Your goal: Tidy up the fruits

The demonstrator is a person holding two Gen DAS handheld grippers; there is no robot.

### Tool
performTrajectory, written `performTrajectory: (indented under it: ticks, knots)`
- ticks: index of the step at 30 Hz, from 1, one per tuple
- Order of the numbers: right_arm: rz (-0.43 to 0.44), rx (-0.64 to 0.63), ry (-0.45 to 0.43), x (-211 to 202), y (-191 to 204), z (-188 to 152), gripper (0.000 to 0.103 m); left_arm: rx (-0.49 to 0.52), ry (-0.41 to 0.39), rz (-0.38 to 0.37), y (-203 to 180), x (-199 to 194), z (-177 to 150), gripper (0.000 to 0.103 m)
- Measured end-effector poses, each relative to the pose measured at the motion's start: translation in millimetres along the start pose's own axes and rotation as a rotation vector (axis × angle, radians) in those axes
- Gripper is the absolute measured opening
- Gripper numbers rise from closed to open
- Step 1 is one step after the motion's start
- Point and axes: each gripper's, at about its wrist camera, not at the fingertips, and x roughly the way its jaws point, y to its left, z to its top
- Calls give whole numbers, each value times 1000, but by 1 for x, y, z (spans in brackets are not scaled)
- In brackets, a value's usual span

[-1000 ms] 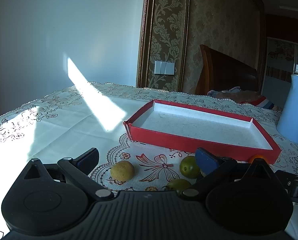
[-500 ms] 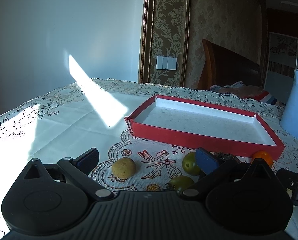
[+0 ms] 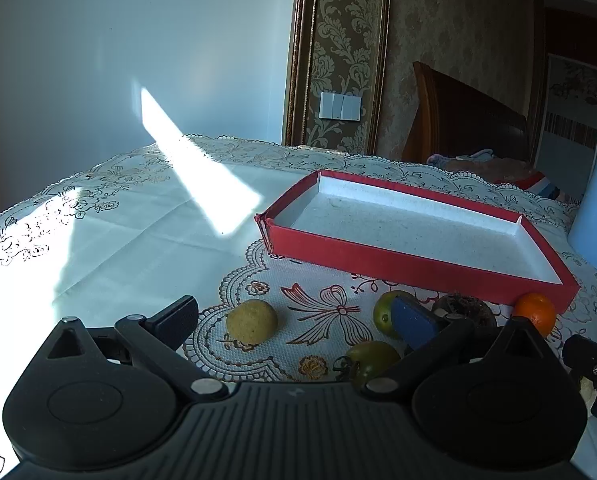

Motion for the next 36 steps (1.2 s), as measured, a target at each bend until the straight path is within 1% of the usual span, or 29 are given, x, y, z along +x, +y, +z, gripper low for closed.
performTrajectory:
  ticks: [8, 18, 36]
  knots:
    - [-14, -15, 17, 3, 3, -1, 103, 5, 0, 0, -1, 0, 1, 103]
    - [-11, 10, 4, 1, -1, -1, 103, 8, 2, 3, -2, 0, 1, 103]
    - [-8, 18, -15, -2, -3, -1, 103, 10, 4, 5, -2, 0, 0, 103]
